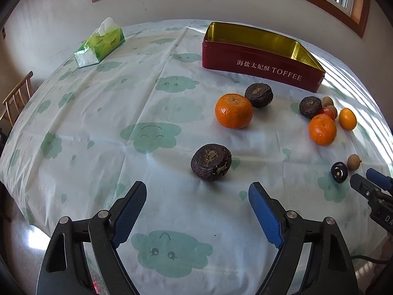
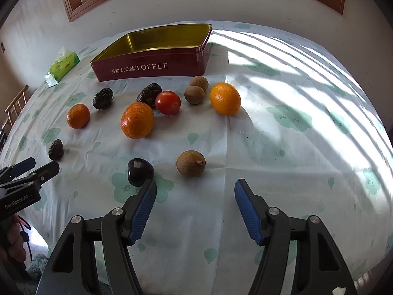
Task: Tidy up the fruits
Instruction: 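Close left tool on dark brown fruit while right tool closes on kiwi, then carry dark brown fruit in left tool over tin while right tool carries kiwi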
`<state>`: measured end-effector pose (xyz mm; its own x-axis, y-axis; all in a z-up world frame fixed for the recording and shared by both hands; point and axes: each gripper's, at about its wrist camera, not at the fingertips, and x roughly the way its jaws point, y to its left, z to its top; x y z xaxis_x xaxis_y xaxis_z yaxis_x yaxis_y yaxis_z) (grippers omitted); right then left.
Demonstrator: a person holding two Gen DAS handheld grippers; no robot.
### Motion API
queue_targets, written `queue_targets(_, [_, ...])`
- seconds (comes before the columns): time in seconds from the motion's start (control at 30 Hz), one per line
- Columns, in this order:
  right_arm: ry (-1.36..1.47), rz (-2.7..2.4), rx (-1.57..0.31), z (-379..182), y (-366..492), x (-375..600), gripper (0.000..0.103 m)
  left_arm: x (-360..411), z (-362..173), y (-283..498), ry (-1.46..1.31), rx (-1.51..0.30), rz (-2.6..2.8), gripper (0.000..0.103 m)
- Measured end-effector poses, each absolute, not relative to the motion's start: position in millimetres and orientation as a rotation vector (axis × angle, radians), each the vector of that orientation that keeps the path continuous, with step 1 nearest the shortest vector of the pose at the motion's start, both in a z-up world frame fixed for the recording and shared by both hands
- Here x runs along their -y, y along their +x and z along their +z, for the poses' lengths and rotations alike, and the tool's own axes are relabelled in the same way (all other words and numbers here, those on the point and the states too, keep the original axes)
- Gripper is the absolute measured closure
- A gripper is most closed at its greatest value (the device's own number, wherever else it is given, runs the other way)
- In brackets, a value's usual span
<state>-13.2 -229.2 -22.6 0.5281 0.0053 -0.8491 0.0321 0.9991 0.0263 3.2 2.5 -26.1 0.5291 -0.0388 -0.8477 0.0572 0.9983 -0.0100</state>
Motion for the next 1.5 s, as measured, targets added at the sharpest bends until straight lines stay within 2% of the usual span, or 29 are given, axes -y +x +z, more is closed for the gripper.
queue_targets(0.47, [0.017,0.000,-1.019,-29,1,228,0.052,-2,-35,12,0.007,-1.030,-0.075,0.037])
queue_targets(0.63, [0.008,0.004,-1.013,-28,4,228,0.064,-2,-35,15,0.012,-1.017,-0.083,0.041])
queue_targets(0.73, [0.005,0.007,-1.010,-28,6,227,0.068,-2,-35,17,0.017,-1.009,-0.089,0.042])
queue_targets(0.9, [0.000,0.017,-1.007,-29,8,224,0.078,-2,-35,20,0.023,-0.999,-0.096,0.050])
queue_targets(1.23, [0.003,0.019,-1.007,-29,9,224,0.078,3,-33,20,0.032,-0.992,-0.131,0.067])
queue_targets(1.5, [0.008,0.019,-1.006,-29,9,225,0.078,1,-32,19,0.023,-0.985,-0.145,0.069])
